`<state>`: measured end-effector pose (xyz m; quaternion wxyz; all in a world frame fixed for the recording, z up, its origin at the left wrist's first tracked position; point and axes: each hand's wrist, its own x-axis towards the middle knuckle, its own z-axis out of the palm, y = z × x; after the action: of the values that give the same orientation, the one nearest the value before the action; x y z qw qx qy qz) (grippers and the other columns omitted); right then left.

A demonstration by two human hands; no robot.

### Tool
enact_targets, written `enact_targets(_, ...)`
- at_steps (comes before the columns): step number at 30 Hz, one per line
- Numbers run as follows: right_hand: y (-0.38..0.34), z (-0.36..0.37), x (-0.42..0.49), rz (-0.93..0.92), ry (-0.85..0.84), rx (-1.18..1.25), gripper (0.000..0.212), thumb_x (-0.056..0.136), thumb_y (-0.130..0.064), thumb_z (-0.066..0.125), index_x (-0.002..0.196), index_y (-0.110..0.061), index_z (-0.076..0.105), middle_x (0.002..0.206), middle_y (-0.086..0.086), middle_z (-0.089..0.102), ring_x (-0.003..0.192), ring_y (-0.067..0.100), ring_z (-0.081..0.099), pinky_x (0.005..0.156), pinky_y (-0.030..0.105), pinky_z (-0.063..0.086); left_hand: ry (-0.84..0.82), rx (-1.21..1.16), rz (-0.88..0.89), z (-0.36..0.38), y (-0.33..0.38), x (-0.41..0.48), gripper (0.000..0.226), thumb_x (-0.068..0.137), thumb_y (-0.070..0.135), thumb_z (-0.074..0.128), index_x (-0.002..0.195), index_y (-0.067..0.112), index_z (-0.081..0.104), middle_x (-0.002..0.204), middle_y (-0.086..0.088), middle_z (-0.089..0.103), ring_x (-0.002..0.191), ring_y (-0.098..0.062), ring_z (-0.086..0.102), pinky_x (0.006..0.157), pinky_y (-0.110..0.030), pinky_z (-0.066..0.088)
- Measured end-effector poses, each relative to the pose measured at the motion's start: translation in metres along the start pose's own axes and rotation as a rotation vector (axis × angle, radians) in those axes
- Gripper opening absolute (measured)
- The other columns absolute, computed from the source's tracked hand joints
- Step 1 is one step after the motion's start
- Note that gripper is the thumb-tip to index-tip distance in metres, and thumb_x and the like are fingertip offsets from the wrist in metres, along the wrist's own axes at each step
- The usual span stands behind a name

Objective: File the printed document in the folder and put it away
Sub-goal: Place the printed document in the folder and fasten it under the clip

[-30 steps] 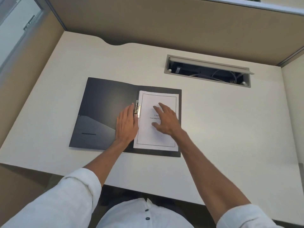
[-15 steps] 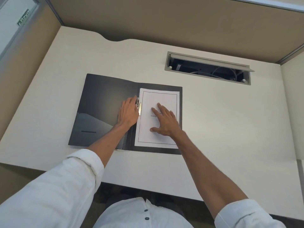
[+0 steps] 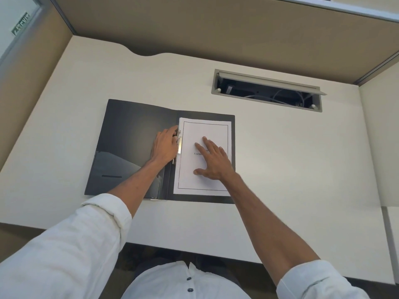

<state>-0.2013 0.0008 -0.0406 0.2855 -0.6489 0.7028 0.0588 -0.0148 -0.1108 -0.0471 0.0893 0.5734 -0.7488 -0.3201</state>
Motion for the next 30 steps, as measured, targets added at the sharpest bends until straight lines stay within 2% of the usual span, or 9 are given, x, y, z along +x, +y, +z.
enact_targets(5,0.000,0.002,0.001,0.004,0.001,0.006,0.104,0.099,-0.060,0.070,0.177,-0.032,0.006,0.185,-0.001,-0.015,0.174,0.024,-0.006,0.141,0.056,0.008,0.004,0.049,0.043,0.000,-0.001,0.003,0.044,0.114,0.006,0.046,0.154,0.017,0.060,0.140,-0.015,0.068,0.133,-0.039,0.057,0.112,-0.052,0.052)
enact_targets(9,0.001,0.002,0.000,0.006,0.008,0.020,0.104,0.099,-0.060,0.071,0.177,-0.033,0.007,0.185,-0.002,-0.014,0.174,0.024,-0.005,0.141,0.055,0.008,0.003,0.026,0.047,-0.005,0.001,0.004,0.038,0.113,0.007,0.052,0.149,0.013,0.061,0.141,-0.013,0.068,0.131,-0.036,0.061,0.112,-0.052,0.054)
enact_targets(13,0.000,0.001,0.000,0.005,0.001,0.018,0.105,0.099,-0.060,0.070,0.177,-0.033,0.006,0.185,-0.002,-0.014,0.174,0.024,-0.005,0.141,0.055,0.007,0.030,-0.091,0.035,-0.013,0.005,0.001,0.026,0.112,0.007,0.055,0.137,0.011,0.061,0.126,-0.011,0.074,0.115,-0.032,0.071,0.099,-0.053,0.062)
enact_targets(17,0.000,0.000,0.000,0.007,0.000,0.025,0.105,0.099,-0.059,0.071,0.177,-0.033,0.006,0.185,-0.002,-0.014,0.174,0.024,-0.006,0.141,0.055,0.007,0.079,-0.132,0.061,-0.017,0.006,-0.010,0.016,0.114,0.014,0.054,0.128,0.016,0.062,0.113,-0.003,0.077,0.100,-0.023,0.074,0.090,-0.049,0.066)
enact_targets(22,-0.001,0.000,-0.002,0.004,-0.003,0.023,0.105,0.099,-0.059,0.070,0.177,-0.033,0.005,0.185,-0.001,-0.015,0.174,0.024,-0.006,0.141,0.055,0.006,0.092,-0.171,0.076,-0.012,-0.003,-0.035,0.013,0.113,0.022,0.061,0.124,0.018,0.067,0.116,0.000,0.077,0.104,-0.021,0.075,0.095,-0.044,0.068)
enact_targets(26,-0.001,-0.001,-0.003,-0.001,-0.003,0.024,0.104,0.100,-0.059,0.069,0.177,-0.032,0.004,0.185,-0.001,-0.016,0.174,0.024,-0.007,0.141,0.055,0.006,0.067,-0.213,0.111,-0.010,-0.011,-0.053,0.012,0.110,0.017,0.065,0.120,0.014,0.069,0.125,0.000,0.077,0.112,-0.018,0.076,0.102,-0.039,0.066)
enact_targets(30,-0.001,-0.003,-0.005,-0.005,-0.006,0.025,0.103,0.101,-0.058,0.068,0.177,-0.032,0.004,0.184,-0.001,-0.017,0.174,0.024,-0.008,0.141,0.054,0.005,0.063,-0.212,0.113,-0.009,-0.018,-0.066,0.015,0.111,0.020,0.063,0.119,0.011,0.072,0.123,-0.003,0.077,0.114,-0.021,0.075,0.102,-0.044,0.066)
